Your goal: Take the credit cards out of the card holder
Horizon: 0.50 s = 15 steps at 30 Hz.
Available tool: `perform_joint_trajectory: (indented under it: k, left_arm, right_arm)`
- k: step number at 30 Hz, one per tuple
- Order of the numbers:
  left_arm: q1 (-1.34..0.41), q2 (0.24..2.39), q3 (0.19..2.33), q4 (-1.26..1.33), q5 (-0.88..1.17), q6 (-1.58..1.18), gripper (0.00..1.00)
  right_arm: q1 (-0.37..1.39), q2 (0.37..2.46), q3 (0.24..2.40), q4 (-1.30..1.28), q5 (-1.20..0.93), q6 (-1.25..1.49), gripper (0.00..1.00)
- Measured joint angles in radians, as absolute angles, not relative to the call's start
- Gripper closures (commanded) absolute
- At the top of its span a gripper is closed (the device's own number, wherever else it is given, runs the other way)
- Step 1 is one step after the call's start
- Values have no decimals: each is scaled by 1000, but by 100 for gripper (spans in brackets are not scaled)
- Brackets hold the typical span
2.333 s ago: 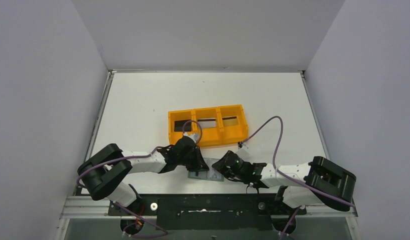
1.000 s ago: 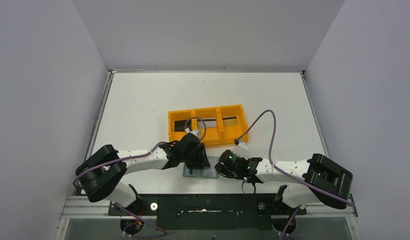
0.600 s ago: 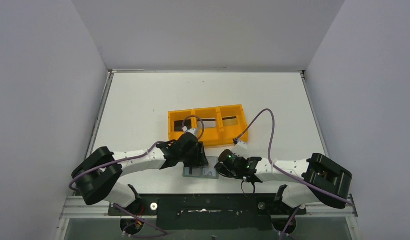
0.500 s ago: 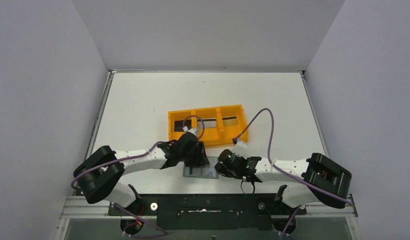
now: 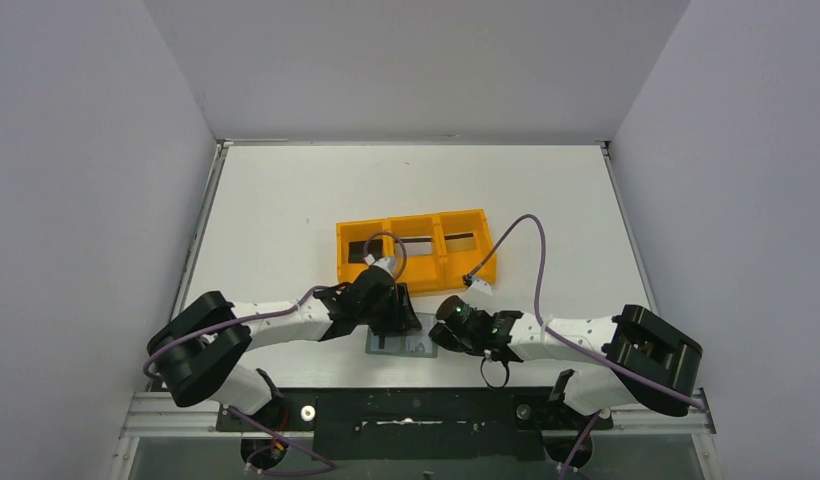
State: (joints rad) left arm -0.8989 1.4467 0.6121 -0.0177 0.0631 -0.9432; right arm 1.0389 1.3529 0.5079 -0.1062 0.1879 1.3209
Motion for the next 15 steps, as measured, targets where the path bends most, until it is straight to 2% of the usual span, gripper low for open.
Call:
perform_joint_trajectory:
  k: [2, 9, 12, 14, 15]
  left_arm:
    - [-899, 1468, 610, 10, 78, -961, 57]
    - [-898, 1452, 453, 266, 87, -1074, 57]
    - [-900, 1451, 455, 266, 78, -1089, 58]
    - [-903, 1451, 463, 250, 70, -1089, 63]
    - [-903, 1451, 463, 247, 67, -1089, 69]
  right_arm:
    - [1035, 1353, 508, -105, 182, 1320, 92]
    - [1031, 1358, 501, -95, 167, 1320, 92]
    - [1028, 1358, 499, -92, 162, 1320, 92]
    - [1028, 1358, 498, -90, 159, 1319, 92]
    - [1028, 1357, 497, -88, 157, 1319, 92]
